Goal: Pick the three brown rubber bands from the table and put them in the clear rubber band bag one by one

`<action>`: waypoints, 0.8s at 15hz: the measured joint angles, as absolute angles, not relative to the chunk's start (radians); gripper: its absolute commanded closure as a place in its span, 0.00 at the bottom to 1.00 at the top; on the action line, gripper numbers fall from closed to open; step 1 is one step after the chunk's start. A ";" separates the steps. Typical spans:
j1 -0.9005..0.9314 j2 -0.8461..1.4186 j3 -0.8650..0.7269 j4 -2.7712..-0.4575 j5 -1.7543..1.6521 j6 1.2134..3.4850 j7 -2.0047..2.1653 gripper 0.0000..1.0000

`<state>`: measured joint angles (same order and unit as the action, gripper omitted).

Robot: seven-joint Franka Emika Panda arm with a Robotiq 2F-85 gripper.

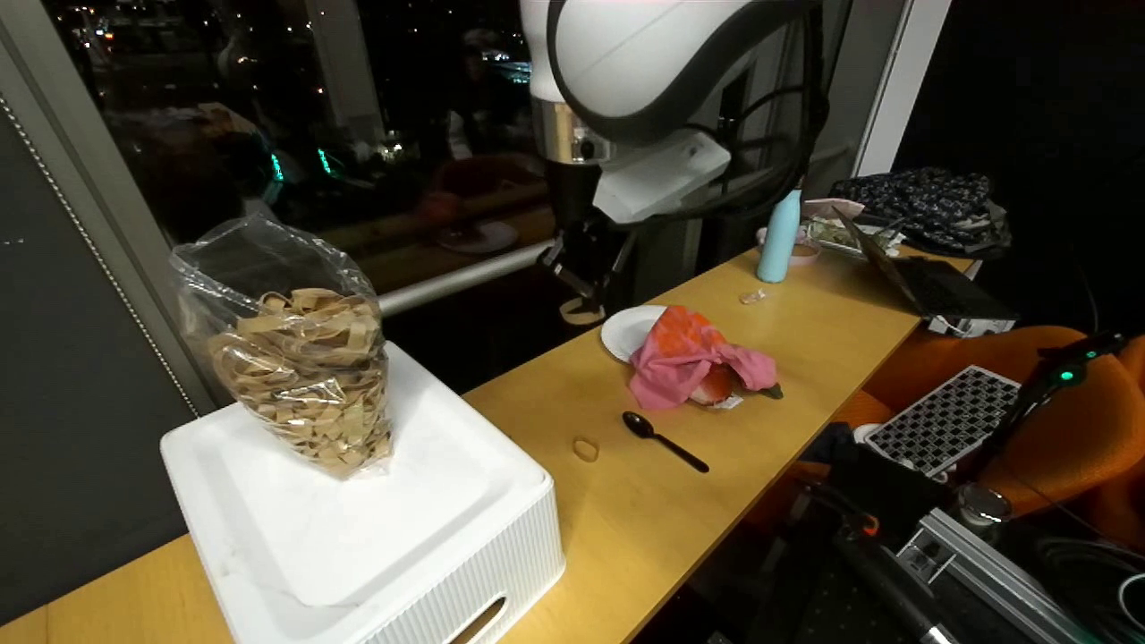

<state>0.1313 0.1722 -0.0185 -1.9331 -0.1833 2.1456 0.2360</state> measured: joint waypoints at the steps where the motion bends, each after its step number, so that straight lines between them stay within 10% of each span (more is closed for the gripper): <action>1: 0.135 0.159 -0.007 -1.931 -0.204 2.147 0.241 0.99; 12: 0.204 0.206 0.085 -1.728 -0.392 2.245 0.239 0.99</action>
